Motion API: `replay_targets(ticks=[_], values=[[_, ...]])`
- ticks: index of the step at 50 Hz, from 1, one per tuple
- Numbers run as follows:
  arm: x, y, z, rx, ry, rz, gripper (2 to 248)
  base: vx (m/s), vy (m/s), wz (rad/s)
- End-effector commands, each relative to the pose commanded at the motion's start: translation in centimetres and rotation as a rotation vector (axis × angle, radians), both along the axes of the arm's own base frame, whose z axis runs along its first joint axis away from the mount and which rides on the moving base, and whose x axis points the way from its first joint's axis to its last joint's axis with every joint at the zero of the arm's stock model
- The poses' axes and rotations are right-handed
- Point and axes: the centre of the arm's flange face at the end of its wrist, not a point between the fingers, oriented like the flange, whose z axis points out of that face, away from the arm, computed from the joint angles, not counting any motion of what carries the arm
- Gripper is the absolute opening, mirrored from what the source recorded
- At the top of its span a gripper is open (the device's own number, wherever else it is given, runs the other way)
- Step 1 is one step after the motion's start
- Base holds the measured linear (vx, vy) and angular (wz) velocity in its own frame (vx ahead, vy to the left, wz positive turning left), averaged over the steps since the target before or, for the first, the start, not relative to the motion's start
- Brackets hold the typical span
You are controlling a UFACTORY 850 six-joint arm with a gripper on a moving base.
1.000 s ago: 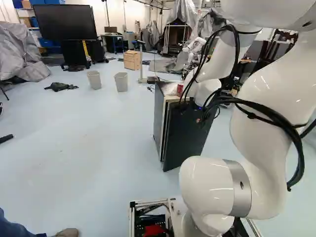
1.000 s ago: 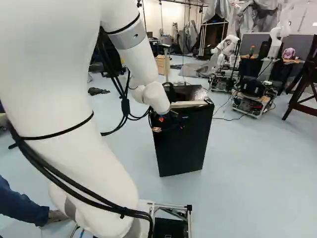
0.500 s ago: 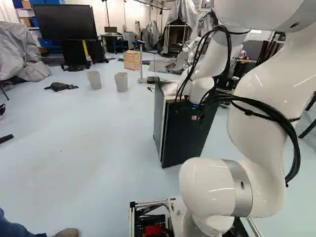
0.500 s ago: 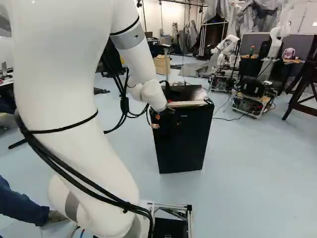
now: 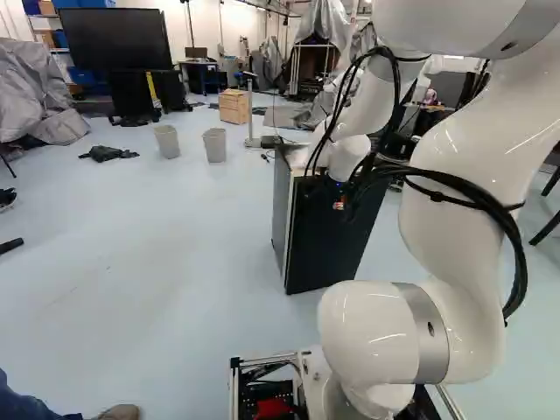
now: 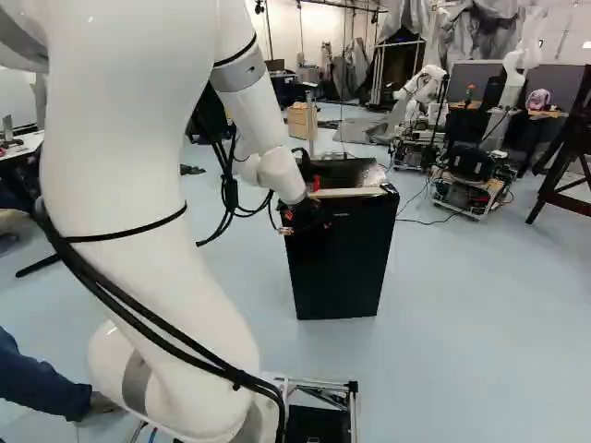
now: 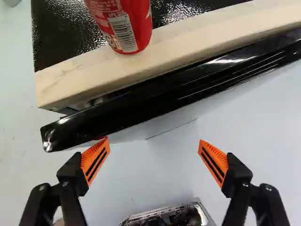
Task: Grab a drink from the fridge
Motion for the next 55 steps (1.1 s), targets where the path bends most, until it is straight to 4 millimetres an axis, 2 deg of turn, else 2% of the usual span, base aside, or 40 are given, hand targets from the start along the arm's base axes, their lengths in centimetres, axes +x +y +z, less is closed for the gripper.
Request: replay_targets(ticks=[24, 55], values=[[1.0, 1.3, 0.0, -0.001, -0.003, 0.031, 247, 0.0, 0.0, 0.0], [1.1, 1.4, 0.0, -0.001, -0.003, 0.033, 247, 0.0, 0.0, 0.0]])
